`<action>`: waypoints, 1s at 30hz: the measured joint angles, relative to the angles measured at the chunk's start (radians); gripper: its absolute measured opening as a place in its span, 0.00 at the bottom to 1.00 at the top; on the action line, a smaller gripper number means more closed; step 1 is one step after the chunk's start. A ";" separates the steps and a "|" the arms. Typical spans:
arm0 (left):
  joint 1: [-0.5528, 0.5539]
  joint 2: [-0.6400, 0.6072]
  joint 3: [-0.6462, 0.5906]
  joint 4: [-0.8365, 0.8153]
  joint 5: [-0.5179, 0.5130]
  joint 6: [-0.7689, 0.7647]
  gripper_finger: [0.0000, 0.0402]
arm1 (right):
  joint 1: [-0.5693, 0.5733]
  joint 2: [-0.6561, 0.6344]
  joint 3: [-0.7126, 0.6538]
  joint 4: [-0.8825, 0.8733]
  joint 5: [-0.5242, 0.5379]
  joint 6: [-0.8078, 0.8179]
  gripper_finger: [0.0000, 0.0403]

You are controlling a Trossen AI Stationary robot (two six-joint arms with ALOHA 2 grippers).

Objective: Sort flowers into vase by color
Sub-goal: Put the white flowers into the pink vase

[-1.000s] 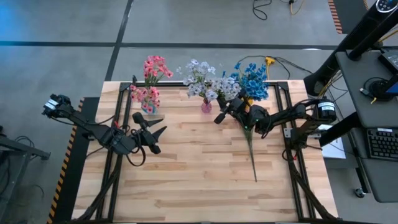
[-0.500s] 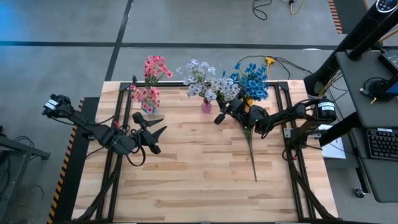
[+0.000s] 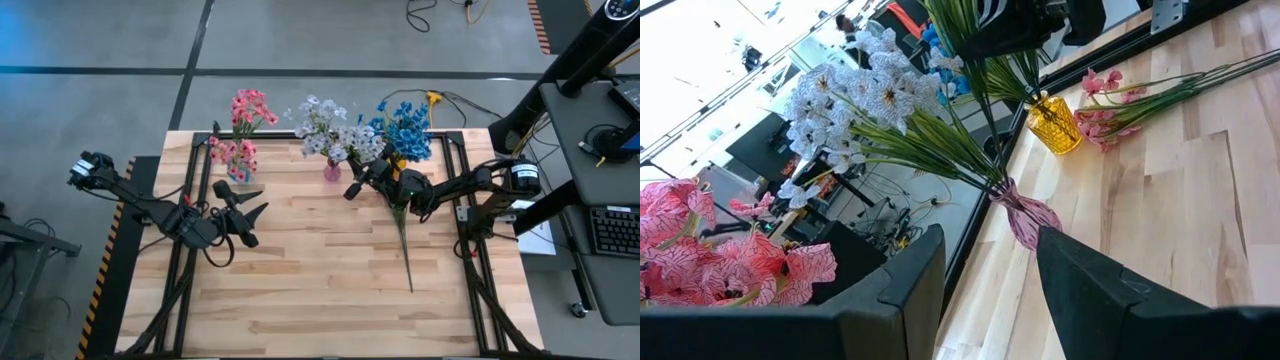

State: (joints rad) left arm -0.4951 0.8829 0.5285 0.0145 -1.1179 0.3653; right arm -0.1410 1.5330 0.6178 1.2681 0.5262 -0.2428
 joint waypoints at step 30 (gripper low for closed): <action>0.002 0.000 0.000 0.000 0.000 0.000 0.36 | 0.000 -0.001 0.000 -0.065 0.000 0.069 0.44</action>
State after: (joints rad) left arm -0.4934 0.8829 0.5285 0.0143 -1.1179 0.3656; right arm -0.1410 1.5322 0.6178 1.2035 0.5266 -0.1737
